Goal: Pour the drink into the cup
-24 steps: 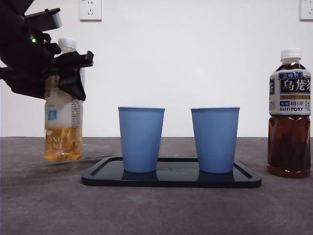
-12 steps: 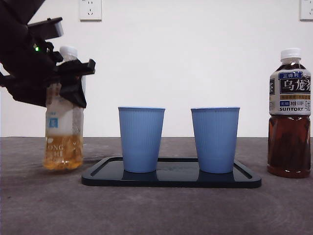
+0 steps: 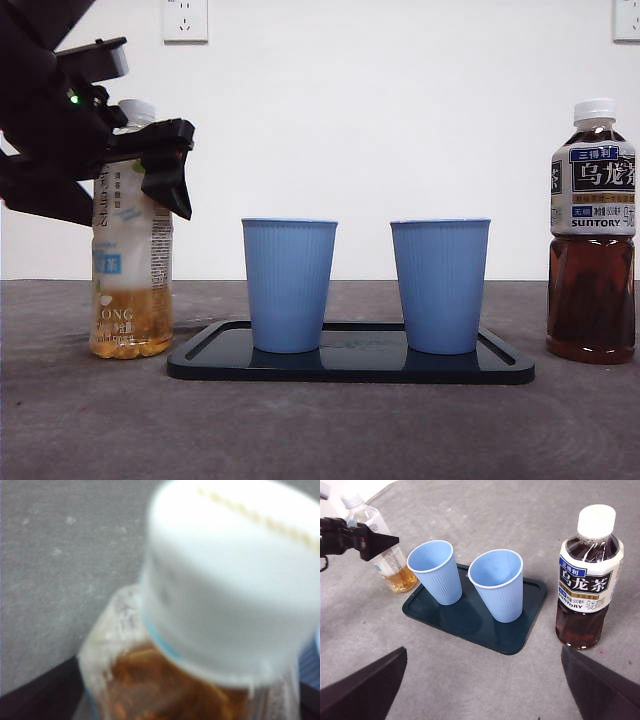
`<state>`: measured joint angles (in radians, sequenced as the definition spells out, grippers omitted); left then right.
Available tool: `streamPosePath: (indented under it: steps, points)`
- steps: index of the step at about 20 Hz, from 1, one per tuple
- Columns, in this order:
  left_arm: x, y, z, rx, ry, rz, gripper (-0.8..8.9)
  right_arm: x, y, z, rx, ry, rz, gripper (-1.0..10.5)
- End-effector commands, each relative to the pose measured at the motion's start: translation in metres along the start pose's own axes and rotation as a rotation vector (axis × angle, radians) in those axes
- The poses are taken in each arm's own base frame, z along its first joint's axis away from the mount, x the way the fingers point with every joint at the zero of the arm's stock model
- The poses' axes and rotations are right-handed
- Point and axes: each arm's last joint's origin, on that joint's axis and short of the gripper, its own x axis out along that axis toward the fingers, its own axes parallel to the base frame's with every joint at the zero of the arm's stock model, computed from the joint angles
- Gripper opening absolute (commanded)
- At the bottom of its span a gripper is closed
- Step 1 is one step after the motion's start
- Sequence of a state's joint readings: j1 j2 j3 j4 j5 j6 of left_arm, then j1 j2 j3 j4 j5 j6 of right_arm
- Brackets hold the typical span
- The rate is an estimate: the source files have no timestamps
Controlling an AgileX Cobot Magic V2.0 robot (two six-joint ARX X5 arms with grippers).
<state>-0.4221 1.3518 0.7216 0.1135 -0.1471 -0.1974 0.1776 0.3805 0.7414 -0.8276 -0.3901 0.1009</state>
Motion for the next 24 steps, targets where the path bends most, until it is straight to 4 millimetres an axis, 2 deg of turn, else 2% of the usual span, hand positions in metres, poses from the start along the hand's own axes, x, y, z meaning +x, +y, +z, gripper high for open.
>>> streamPosePath:
  steps: [1, 5, 8, 12, 17, 20, 24]
  points:
    - [-0.011, -0.003, 0.007, -0.024, 0.000, -0.012, 5.35, -0.002, 0.001, 0.003, -0.014, -0.010, 0.007, 4.9]
    - [-0.045, -0.003, 0.014, -0.019, 0.008, -0.024, 5.32, -0.002, 0.001, 0.003, -0.015, -0.010, 0.007, 4.9]
    - [-0.080, -0.002, 0.017, -0.025, -0.004, -0.043, 5.32, -0.002, 0.001, 0.003, -0.015, -0.011, 0.008, 4.9]
    - [-0.125, 0.000, 0.012, -0.019, 0.003, -0.105, 5.32, -0.002, 0.003, 0.003, -0.020, -0.007, 0.050, 4.9]
    - [-0.173, 0.002, 0.002, -0.002, 0.022, -0.405, 5.31, -0.002, 0.006, 0.003, -0.046, -0.003, 0.181, 4.9]
    - [-0.200, 0.004, -0.003, 0.008, -0.008, -0.587, 5.31, -0.002, 0.007, 0.003, -0.045, -0.002, 0.194, 4.9]
    - [-0.225, 0.010, -0.006, 0.018, -0.108, -0.650, 5.31, -0.002, 0.007, 0.004, -0.050, -0.011, 0.193, 4.9]
